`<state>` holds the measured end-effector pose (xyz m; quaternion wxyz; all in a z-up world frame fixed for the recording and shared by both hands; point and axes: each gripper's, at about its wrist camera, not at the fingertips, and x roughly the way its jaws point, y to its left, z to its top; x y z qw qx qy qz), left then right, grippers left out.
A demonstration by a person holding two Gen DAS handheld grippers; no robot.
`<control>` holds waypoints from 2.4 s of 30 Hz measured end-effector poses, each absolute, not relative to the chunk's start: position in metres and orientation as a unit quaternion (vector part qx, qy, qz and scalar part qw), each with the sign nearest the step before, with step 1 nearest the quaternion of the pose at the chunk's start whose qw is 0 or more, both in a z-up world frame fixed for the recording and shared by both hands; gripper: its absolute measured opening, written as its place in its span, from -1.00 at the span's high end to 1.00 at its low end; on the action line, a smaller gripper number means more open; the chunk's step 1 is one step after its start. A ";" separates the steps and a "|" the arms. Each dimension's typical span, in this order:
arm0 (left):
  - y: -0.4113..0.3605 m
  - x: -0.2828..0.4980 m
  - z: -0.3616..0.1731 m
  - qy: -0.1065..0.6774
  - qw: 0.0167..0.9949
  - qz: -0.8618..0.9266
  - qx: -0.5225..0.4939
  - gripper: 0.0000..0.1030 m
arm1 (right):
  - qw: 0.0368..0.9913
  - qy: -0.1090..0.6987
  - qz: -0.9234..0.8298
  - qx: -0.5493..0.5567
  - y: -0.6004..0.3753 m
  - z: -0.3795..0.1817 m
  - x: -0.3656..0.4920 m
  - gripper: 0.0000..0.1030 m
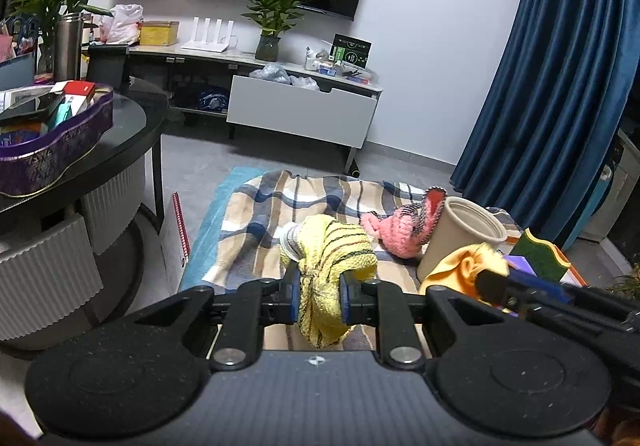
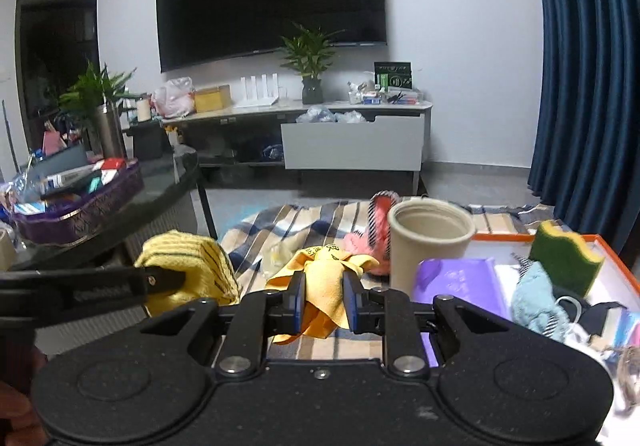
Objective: Organize soft objects
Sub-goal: 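Carry the glove in the left tool while the right tool carries the cloth to the box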
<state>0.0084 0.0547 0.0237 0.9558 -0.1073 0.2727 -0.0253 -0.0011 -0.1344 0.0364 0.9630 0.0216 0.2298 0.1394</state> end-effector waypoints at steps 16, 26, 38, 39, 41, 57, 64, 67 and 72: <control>0.029 0.008 0.036 0.286 0.954 -0.020 -0.084 0.60 | 0.965 0.207 0.159 0.038 -0.170 0.064 -0.016 0.51; 0.020 0.004 0.041 0.283 0.956 -0.023 -0.076 0.60 | 0.967 0.194 0.161 0.034 -0.178 0.073 -0.025 0.50; 0.008 0.003 0.046 0.278 0.957 -0.036 -0.075 0.60 | 0.971 0.185 0.150 0.039 -0.188 0.078 -0.028 0.51; 0.007 0.003 0.046 0.278 0.957 -0.037 -0.075 0.60 | 0.971 0.184 0.149 0.040 -0.188 0.078 -0.029 0.51; 0.005 0.003 0.047 0.277 0.957 -0.040 -0.075 0.60 | 0.971 0.183 0.147 0.042 -0.190 0.078 -0.030 0.51; -0.011 0.005 0.049 0.277 0.957 -0.060 -0.068 0.60 | 0.975 0.176 0.127 0.053 -0.201 0.080 -0.033 0.51; -0.017 0.004 0.049 0.277 0.956 -0.069 -0.063 0.60 | 0.975 0.177 0.119 0.058 -0.209 0.080 -0.035 0.51; -0.019 0.004 0.049 0.278 0.956 -0.075 -0.063 0.60 | 0.976 0.177 0.115 0.060 -0.212 0.080 -0.035 0.50; -0.024 0.003 0.050 0.277 0.956 -0.080 -0.061 0.60 | 0.976 0.177 0.109 0.062 -0.217 0.080 -0.034 0.51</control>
